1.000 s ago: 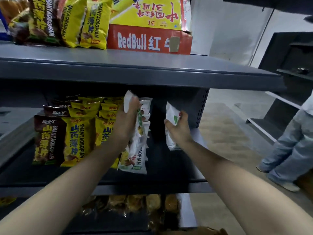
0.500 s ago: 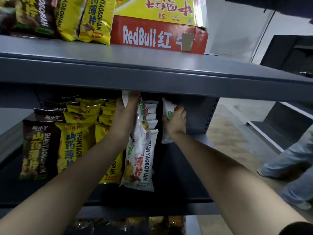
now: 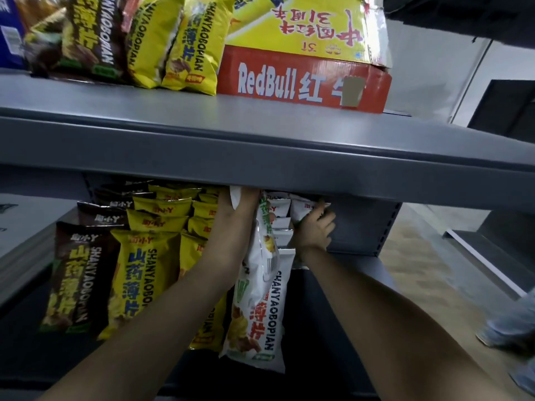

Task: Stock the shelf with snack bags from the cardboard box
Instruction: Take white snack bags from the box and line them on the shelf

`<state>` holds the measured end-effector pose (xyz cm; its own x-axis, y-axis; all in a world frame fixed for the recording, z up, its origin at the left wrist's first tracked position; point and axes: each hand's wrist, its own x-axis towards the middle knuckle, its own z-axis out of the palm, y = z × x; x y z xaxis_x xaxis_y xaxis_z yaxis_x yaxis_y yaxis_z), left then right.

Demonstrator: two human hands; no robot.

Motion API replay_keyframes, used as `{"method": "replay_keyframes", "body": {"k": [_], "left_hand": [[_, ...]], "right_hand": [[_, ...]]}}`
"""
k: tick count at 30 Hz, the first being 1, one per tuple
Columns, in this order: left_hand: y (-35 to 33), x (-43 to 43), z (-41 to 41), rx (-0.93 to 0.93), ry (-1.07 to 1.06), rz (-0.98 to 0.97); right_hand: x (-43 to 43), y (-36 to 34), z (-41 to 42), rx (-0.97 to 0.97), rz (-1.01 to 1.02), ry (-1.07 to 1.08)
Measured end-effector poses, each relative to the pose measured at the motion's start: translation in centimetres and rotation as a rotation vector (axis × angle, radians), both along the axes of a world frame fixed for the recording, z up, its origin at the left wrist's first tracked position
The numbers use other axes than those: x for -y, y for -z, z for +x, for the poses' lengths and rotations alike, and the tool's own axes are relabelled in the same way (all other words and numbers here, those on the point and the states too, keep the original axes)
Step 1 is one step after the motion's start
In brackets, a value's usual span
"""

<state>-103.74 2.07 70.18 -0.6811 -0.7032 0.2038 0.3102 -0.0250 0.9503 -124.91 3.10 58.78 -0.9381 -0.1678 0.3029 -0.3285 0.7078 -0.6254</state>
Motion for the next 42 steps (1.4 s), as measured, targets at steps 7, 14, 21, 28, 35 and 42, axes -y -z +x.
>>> {"method": "replay_keyframes", "body": {"k": [7, 14, 21, 28, 35, 42], "left_hand": [[0.0, -0.6, 0.4, -0.006, 0.011, -0.048], [0.2, -1.3, 0.5, 0.009, 0.029, -0.051], [0.9, -1.4, 0.4, -0.023, 0.068, -0.072], [1.3, -1.8, 1.0, -0.008, 0.061, -0.139], [0.4, -3.0, 0.8, 0.056, 0.103, -0.173], [-0.5, -8.3, -2.7, 0.119, 0.079, -0.445]], "right_hand": [[-3.7, -1.0, 0.6, -0.183, 0.183, -0.195], [-7.4, -0.8, 0.8, -0.589, 0.868, -0.475], [-5.6, -0.2, -0.7, -0.557, 1.018, -0.366], [-7.1, -0.4, -0.6, -0.652, 0.653, -0.524], [-9.4, -1.2, 1.7, -0.388, 0.279, -0.442], [-16.2, -6.1, 7.7, 0.186, -0.541, -0.656]]}}
